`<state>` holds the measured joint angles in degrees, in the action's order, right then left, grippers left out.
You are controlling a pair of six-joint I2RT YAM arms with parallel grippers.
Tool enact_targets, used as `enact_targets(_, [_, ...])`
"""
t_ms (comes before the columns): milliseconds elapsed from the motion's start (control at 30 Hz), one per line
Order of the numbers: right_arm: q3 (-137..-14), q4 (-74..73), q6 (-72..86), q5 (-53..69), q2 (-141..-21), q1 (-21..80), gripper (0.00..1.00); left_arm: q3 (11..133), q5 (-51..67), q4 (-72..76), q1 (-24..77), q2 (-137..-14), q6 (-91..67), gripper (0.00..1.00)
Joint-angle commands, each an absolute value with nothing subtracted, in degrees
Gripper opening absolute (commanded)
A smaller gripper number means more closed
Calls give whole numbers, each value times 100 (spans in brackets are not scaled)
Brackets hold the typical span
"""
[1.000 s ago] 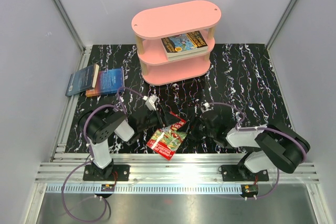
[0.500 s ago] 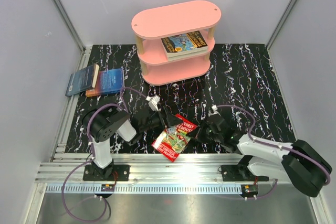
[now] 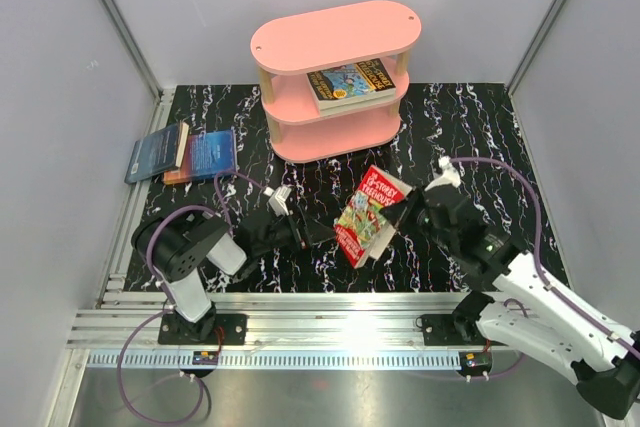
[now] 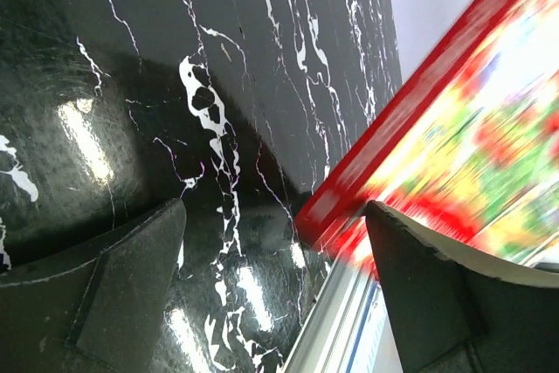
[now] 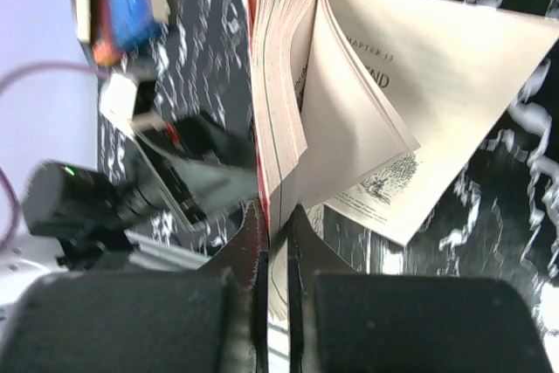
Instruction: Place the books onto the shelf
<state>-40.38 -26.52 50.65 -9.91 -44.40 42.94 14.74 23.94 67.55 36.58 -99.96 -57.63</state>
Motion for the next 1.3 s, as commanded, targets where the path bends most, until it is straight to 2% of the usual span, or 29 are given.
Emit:
enact_targets(0, [-4885,-2462,4483,-1250,-4578,3991,0,1248,2276,5844,3639,-10098,-5388,89])
enact_targets(167, [-5782,-1865,4210,-458,-5246,3105,0,1187,2364,6247,3647,-10353,-5528,89])
enact_targets(333, [-6861,-1469,4122,-18,-6071,2655,0,1143,2452,6617,3639,-10625,-5651,88])
enact_targets(567, [-7593,-862,4349,729,-7179,2084,0,1160,2443,6776,3647,-10853,-5599,88])
enact_targets(900, [-7585,-53,5229,1669,-7831,1442,0,1142,2584,7444,3630,-11408,-5783,87])
enact_targets(1267, [-6654,1529,6556,2470,-8095,844,0,1169,2646,7725,3639,-11768,-5818,86])
